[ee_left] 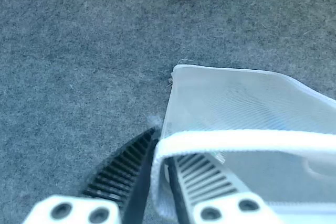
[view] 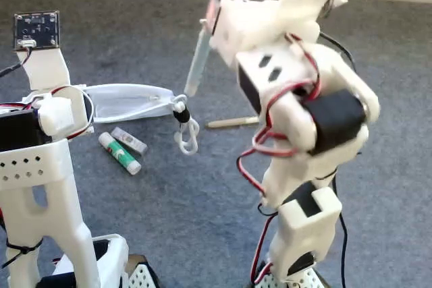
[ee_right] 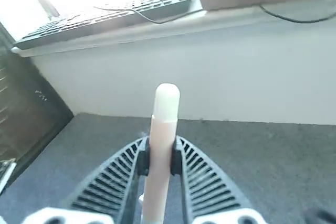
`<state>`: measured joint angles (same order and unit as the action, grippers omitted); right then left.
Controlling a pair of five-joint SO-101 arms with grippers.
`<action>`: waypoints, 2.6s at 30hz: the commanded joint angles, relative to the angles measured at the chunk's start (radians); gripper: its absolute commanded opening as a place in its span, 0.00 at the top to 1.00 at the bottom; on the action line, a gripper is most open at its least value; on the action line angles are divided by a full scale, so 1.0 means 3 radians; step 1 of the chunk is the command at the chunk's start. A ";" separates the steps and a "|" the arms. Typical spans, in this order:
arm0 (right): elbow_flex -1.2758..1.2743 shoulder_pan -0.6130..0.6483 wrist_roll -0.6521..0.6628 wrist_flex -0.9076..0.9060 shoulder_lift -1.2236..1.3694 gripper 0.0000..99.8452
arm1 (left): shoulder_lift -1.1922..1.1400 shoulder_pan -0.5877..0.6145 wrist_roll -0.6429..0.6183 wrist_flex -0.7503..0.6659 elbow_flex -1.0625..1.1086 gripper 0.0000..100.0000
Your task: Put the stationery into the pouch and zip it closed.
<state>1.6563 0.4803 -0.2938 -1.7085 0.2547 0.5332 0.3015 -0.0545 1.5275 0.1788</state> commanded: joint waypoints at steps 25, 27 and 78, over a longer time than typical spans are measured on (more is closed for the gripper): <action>0.0396 0.0596 0.0997 -0.0171 -0.1460 1.00 | -0.0043 0.0013 -0.0031 -0.0051 0.0023 0.99; 0.0289 0.0591 0.1054 -0.0176 -0.1557 1.00 | -0.0043 0.0013 -0.0031 -0.0051 0.0023 0.99; -0.6462 0.1077 0.1054 0.5097 -0.3005 1.00 | -0.0043 0.0013 -0.0020 -0.0051 0.0028 0.99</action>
<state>-0.2539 0.7933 0.0130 -0.2555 -0.6383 0.5332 0.3015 -0.0545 1.5275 0.1803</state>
